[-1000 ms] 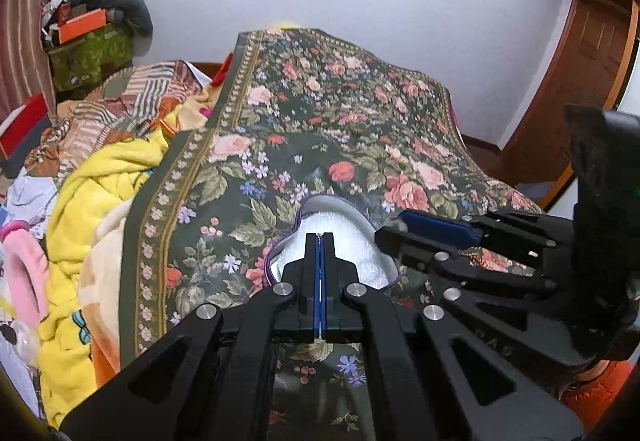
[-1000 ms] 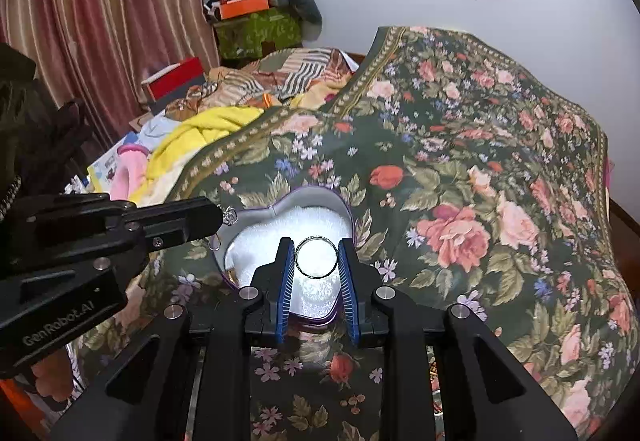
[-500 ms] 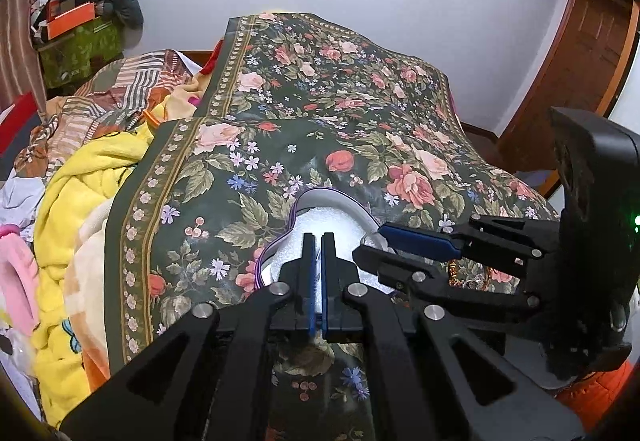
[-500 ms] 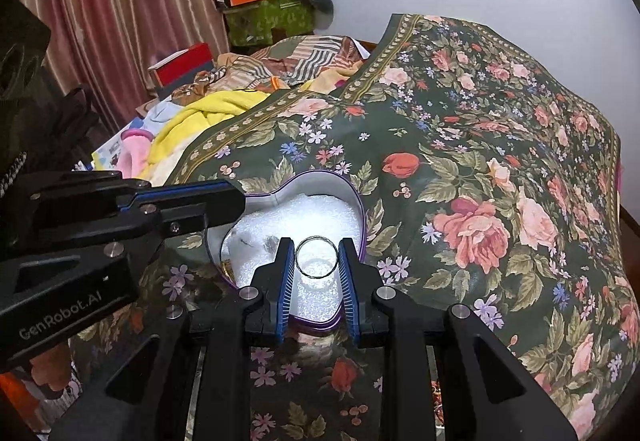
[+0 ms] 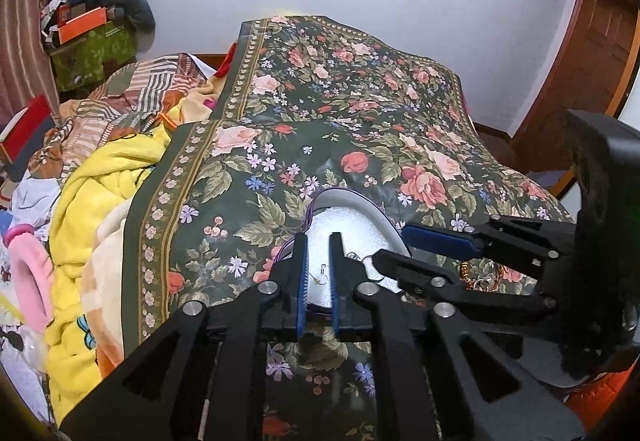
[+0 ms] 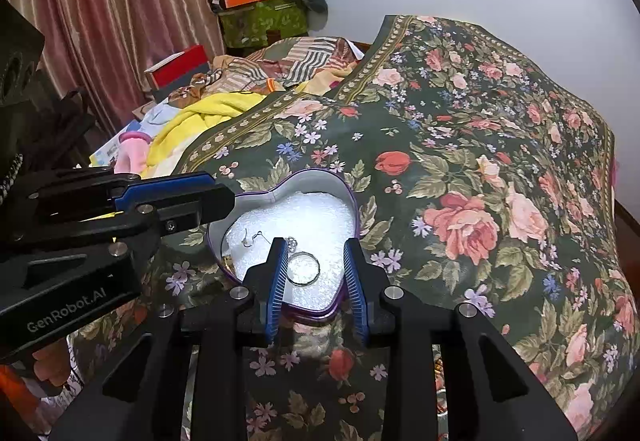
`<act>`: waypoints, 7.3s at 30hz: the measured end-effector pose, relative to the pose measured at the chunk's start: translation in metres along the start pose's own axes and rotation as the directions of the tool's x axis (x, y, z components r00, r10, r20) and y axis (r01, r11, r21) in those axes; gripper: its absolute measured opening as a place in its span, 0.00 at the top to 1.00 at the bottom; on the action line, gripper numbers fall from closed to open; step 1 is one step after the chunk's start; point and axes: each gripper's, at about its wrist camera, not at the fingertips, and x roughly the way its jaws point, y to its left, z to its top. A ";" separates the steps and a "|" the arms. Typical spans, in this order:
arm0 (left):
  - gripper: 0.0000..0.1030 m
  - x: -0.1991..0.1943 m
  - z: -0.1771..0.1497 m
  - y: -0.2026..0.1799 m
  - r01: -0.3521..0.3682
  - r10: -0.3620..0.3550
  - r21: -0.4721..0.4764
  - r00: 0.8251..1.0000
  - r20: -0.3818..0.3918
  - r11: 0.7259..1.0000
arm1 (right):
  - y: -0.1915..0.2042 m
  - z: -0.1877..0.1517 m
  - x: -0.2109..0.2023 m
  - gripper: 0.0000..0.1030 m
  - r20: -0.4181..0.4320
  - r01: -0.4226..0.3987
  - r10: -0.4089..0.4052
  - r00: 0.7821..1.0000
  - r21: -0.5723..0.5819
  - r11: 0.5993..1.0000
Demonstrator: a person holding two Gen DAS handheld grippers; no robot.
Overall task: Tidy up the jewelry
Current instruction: 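Lower the ring into the tin and open the left gripper, then lift the left gripper away from the tin, then grasp the red-and-blue beaded bracelet with the right gripper, then carry the beaded bracelet with the right gripper over the tin, then lower the bracelet into the tin and open the right gripper, then lift the right gripper away from the tin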
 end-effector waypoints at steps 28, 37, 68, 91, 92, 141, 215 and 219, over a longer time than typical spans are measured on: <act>0.46 -0.052 -0.014 -0.047 -0.030 0.028 0.065 0.999 0.045 0.997 | -0.046 -0.041 -0.107 0.54 0.104 0.144 -0.162 0.981 0.158 0.977; 0.45 -0.051 -0.027 -0.083 0.014 -0.014 0.114 1.000 0.004 0.993 | -0.078 -0.077 -0.124 0.54 0.055 0.200 -0.218 0.974 0.230 0.953; 0.45 0.019 -0.069 -0.115 0.111 -0.084 0.128 0.976 -0.201 0.986 | -0.081 -0.118 -0.050 0.51 -0.182 0.134 -0.103 0.978 0.162 0.978; 0.70 0.041 -0.063 -0.128 0.156 -0.112 0.169 0.964 -0.243 0.973 | -0.105 -0.108 -0.075 0.92 -0.079 0.135 -0.120 0.990 0.240 0.961; 0.75 0.043 -0.064 -0.129 0.158 -0.113 0.173 0.963 -0.245 0.972 | -0.107 -0.107 -0.077 0.92 -0.073 0.136 -0.121 0.990 0.245 0.960; 0.91 -0.051 0.001 -0.123 0.105 -0.120 0.186 0.991 0.066 0.977 | -0.065 -0.040 -0.116 0.92 0.144 0.051 -0.081 0.986 0.199 0.979; 0.74 -0.002 -0.001 0.002 -0.045 0.045 -0.002 0.999 -0.016 0.999 | -0.007 0.016 0.000 0.73 0.014 -0.045 0.044 0.999 0.071 0.996; 0.65 -0.009 -0.001 -0.001 -0.070 0.070 0.014 0.998 -0.001 0.997 | -0.008 0.013 -0.011 0.60 0.029 -0.017 0.015 0.999 0.072 0.997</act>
